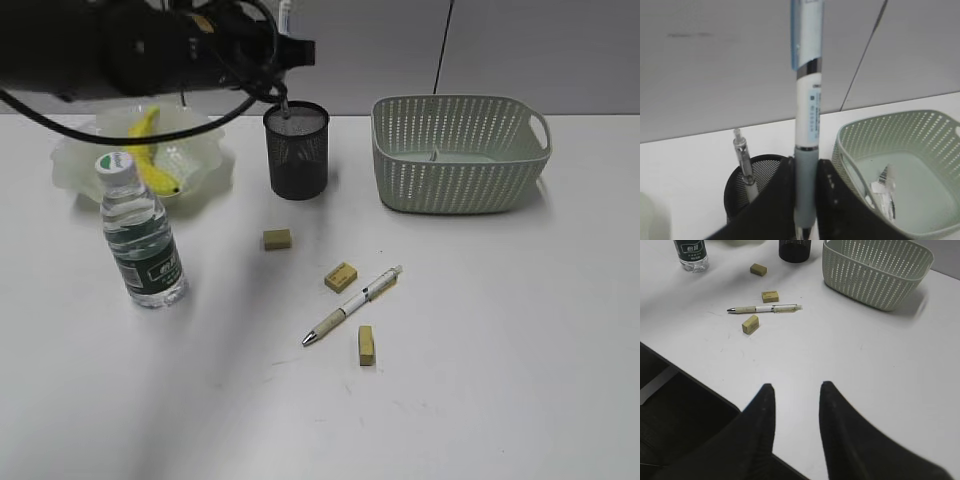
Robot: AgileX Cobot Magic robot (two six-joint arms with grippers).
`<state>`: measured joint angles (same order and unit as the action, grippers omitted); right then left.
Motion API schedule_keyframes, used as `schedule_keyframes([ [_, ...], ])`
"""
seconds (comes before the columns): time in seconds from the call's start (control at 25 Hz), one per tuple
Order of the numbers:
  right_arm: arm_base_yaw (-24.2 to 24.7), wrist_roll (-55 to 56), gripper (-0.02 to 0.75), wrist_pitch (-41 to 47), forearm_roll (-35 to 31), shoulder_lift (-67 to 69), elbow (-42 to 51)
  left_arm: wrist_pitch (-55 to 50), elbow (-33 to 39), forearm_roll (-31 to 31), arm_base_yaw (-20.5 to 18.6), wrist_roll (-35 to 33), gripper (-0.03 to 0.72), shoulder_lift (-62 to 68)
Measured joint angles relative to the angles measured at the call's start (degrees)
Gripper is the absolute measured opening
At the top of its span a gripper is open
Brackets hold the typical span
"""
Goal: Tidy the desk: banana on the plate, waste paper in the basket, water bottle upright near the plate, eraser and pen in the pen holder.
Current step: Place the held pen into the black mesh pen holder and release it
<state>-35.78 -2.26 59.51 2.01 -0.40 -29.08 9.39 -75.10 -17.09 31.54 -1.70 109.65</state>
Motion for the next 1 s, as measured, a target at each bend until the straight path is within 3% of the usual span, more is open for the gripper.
schedule_keyframes([
  [0.36,0.0,0.0,0.255,0.0,0.1,0.0,0.0,15.9,1.4,-1.9,0.3,0.0,0.076,9.0],
  [1.0,0.0,0.0,0.255,0.0,0.1,0.0,0.0,20.6,0.0,-1.0,0.5,0.1,0.076,12.7],
])
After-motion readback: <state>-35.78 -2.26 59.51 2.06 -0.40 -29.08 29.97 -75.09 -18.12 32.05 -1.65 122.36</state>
